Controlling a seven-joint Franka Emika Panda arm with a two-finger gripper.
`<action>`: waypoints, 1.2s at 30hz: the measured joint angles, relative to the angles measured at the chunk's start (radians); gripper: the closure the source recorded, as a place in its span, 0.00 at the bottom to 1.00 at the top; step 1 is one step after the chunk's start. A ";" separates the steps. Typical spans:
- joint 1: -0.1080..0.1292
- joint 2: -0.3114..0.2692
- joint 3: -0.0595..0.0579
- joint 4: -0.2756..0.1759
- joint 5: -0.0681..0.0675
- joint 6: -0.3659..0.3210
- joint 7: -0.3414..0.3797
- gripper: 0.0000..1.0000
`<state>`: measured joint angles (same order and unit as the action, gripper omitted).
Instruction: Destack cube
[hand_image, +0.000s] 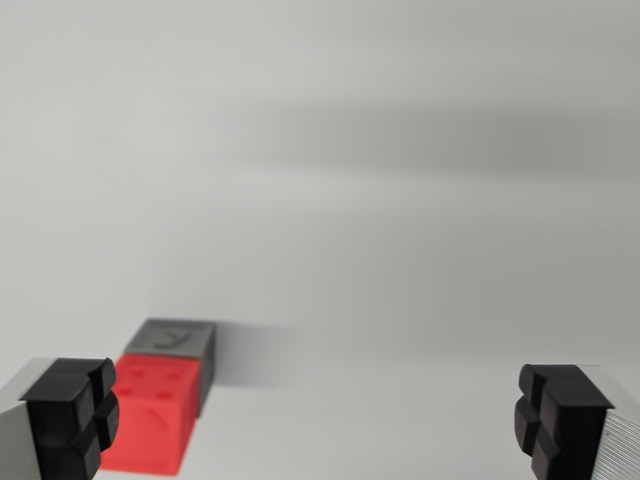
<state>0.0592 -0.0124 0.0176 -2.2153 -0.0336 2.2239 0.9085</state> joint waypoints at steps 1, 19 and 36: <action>0.002 -0.004 0.002 -0.010 0.000 0.006 0.003 0.00; 0.036 -0.052 0.031 -0.158 0.008 0.098 0.060 0.00; 0.083 -0.084 0.069 -0.305 0.026 0.204 0.130 0.00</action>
<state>0.1418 -0.0963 0.0870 -2.5208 -0.0075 2.4275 1.0389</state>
